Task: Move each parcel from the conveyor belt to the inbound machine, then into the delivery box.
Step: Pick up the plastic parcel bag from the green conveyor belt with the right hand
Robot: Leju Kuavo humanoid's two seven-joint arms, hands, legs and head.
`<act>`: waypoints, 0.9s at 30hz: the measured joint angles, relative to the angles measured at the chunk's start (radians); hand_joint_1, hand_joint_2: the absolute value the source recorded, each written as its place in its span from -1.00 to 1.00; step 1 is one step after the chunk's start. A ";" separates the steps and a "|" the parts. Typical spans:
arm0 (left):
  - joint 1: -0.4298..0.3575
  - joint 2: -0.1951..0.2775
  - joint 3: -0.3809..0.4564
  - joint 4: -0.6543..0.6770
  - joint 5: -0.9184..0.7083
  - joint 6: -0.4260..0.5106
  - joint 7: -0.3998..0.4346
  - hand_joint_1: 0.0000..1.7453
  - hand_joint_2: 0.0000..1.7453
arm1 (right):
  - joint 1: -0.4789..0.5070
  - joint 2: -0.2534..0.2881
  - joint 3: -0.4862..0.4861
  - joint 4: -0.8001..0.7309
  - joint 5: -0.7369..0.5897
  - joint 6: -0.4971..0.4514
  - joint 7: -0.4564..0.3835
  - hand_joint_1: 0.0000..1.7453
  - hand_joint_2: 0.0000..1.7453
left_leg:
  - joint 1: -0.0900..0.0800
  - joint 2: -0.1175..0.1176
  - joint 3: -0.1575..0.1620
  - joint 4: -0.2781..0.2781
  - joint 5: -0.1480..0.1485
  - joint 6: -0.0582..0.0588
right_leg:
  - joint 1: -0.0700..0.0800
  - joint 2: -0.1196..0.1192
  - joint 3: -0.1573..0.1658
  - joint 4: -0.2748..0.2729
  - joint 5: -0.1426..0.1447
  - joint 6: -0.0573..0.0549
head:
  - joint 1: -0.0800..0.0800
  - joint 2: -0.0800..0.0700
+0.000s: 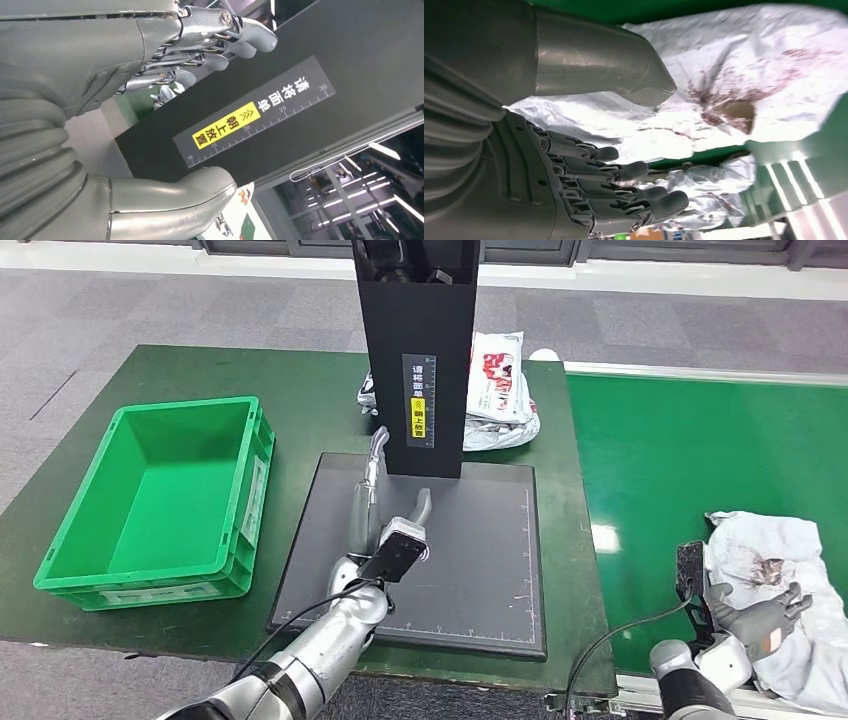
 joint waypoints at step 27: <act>0.017 0.010 0.064 -0.037 -0.050 0.000 0.000 -1.00 1.00 | -0.117 -0.045 0.091 0.194 0.126 0.581 0.334 0.69 1.00 | 0.000 0.001 0.001 0.000 0.000 0.000 | 0.001 0.001 0.001 0.000 0.000 0.000 | 0.000 0.000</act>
